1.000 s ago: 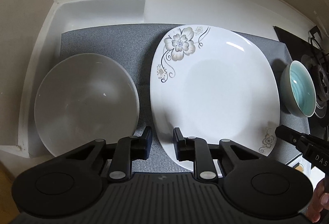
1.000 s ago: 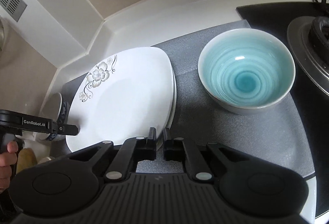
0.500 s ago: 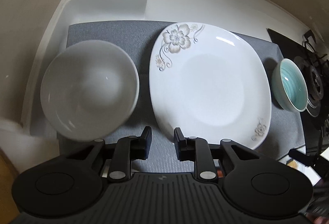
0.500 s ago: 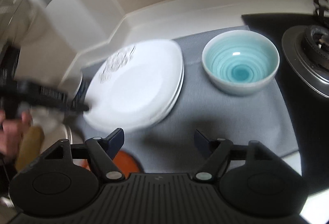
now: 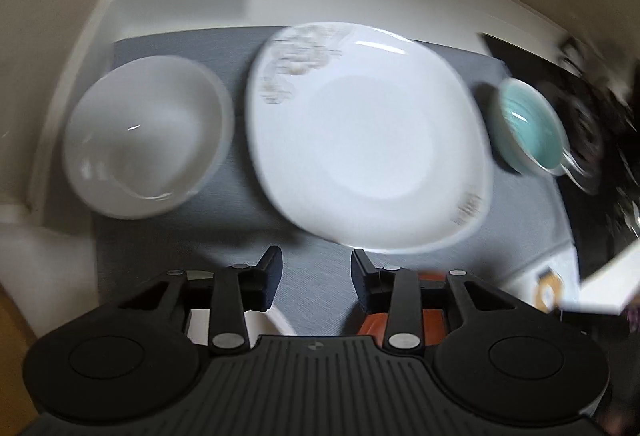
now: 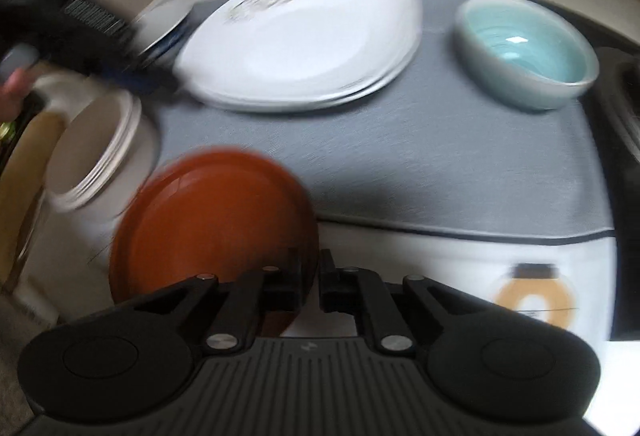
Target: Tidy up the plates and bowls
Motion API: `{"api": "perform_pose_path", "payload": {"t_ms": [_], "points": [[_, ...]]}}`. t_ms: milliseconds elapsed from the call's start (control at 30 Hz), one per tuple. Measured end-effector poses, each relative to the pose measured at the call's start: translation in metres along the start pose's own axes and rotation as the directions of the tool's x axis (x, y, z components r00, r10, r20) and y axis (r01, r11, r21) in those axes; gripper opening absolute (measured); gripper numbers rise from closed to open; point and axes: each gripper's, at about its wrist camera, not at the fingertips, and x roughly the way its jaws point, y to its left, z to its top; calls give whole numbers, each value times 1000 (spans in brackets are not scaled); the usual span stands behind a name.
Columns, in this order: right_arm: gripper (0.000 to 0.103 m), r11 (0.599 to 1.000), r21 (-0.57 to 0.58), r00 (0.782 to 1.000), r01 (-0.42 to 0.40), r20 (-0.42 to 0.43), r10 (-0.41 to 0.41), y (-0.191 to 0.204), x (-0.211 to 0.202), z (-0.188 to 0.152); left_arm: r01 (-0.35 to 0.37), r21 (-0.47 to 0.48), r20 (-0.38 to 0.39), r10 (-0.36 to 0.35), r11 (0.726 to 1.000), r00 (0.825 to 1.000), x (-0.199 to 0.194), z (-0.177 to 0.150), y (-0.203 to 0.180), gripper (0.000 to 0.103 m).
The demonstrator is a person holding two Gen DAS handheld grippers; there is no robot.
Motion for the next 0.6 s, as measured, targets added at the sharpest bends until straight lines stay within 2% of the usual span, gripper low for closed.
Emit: {"api": "perform_pose_path", "payload": {"t_ms": [133, 200, 233, 267, 300, 333, 400, 433, 567, 600], "points": [[6, 988, 152, 999, 1, 33, -6, -35, -14, 2, 78, 78, -83, -72, 994, 994, 5, -8, -24, 42], [12, 983, 183, 999, -6, 39, -1, -43, -21, 2, 97, 116, -119, -83, 988, 989, 10, -12, -37, 44], [32, 981, 196, 999, -6, 37, -2, -47, -22, 0, 93, 135, -147, -73, 986, 986, 15, -13, -43, 45], [60, 979, 203, 999, -11, 37, 3, -49, -25, -1, 81, 133, -175, -56, 988, 983, 22, -14, -46, 45], [68, 979, 203, 999, -25, 51, 14, -49, -28, -2, 74, 119, -205, -48, 990, 977, 28, -15, -46, 45], [72, 979, 200, 997, -43, 73, 29, -45, -31, -5, 71, 99, -242, -46, 993, 969, 36, -16, -45, 45], [72, 979, 192, 994, -72, 97, 54, -40, -36, -8, 59, 41, -298, -45, 997, 954, 49, -20, -37, 45], [72, 980, 184, 994, -71, 94, 54, -38, -37, -7, 55, 25, -312, -45, 998, 949, 54, -22, -34, 41], [72, 986, 156, 997, -66, 50, 59, -29, -27, -14, 64, 49, -298, -47, 997, 953, 57, -31, -39, 37], [72, 986, 154, 998, -63, 32, 58, -27, -23, -16, 58, 63, -298, -37, 996, 954, 59, -33, -43, 28]]}}
